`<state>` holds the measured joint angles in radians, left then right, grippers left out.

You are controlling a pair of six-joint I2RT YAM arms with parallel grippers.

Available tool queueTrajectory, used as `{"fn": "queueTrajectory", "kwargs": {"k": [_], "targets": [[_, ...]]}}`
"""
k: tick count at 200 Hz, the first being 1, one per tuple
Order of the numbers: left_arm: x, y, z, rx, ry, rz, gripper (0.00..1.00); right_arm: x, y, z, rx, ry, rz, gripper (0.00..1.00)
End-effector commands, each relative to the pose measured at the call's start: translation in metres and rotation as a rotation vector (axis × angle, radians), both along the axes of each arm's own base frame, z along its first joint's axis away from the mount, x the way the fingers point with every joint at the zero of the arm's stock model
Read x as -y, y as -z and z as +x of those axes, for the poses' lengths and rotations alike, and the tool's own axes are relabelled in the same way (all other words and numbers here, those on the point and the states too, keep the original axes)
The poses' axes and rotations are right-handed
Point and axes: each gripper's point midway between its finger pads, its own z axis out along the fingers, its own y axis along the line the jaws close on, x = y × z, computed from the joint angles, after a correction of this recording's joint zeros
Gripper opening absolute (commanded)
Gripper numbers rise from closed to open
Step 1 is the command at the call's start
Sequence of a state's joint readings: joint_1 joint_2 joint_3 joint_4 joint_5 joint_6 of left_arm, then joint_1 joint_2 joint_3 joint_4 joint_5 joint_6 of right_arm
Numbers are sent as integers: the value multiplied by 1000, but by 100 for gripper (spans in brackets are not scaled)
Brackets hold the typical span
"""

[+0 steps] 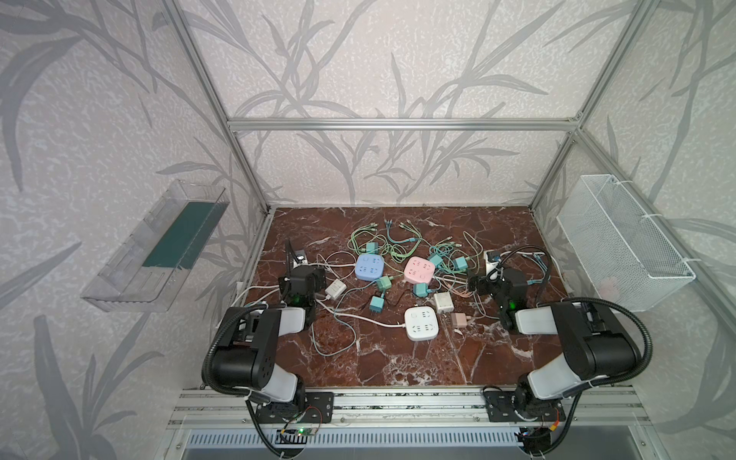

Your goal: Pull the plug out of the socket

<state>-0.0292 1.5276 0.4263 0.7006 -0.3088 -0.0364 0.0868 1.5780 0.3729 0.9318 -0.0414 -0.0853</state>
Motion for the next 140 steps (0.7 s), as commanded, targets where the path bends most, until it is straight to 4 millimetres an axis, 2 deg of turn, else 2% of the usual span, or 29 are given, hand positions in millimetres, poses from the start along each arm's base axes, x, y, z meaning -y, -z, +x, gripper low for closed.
{"fn": "queueTrajectory", "kwargs": {"k": [1, 20, 38, 57, 88, 140], "targets": [[2, -19, 10, 109, 31, -52, 99, 5, -8, 5, 40, 30, 9, 99], [5, -20, 10, 177, 60, -39, 99, 5, -8, 5, 38, 31, 8, 99], [4, -16, 9, 129, 51, -55, 99, 5, -8, 5, 39, 31, 7, 99], [5, -20, 11, 172, 58, -44, 99, 5, -8, 5, 40, 31, 6, 99], [11, -18, 12, 155, 101, -49, 99, 5, -8, 5, 39, 32, 8, 99], [11, -18, 12, 154, 99, -49, 99, 5, -8, 5, 38, 30, 8, 99]]}}
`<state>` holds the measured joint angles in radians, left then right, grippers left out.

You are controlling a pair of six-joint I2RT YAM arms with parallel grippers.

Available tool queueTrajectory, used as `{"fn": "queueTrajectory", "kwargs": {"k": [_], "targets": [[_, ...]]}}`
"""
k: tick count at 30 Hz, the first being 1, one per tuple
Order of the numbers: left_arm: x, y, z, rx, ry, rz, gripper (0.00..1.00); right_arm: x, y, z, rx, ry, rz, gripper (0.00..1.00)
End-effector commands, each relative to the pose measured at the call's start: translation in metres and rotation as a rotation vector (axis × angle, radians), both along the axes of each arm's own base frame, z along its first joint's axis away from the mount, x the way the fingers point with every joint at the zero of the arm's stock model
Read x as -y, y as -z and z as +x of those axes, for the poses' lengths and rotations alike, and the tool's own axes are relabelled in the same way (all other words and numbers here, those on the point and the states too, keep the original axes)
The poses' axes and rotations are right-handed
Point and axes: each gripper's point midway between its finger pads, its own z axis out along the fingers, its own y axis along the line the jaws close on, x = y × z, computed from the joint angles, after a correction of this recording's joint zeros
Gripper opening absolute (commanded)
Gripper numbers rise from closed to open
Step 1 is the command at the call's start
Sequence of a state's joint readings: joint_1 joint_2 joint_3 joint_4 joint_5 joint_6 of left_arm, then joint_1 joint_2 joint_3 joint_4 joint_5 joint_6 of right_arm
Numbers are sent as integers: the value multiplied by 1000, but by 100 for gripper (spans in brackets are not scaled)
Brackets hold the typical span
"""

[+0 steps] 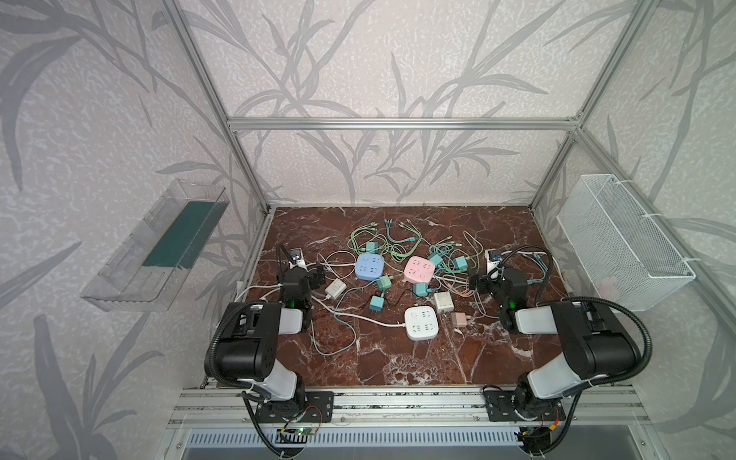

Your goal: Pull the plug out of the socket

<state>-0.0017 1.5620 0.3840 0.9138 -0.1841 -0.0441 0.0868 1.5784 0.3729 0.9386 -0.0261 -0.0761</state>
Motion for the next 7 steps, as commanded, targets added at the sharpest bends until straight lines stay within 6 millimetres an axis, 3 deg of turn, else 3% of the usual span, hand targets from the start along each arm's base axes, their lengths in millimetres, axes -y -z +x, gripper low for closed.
{"fn": "queueTrajectory", "kwargs": {"k": [1, 7], "targets": [[1, -2, 1, 17, 13, 10, 99, 2, -7, 4, 32, 13, 4, 99], [1, -3, 1, 18, 15, 10, 99, 3, -7, 4, 33, 14, 5, 99]]}}
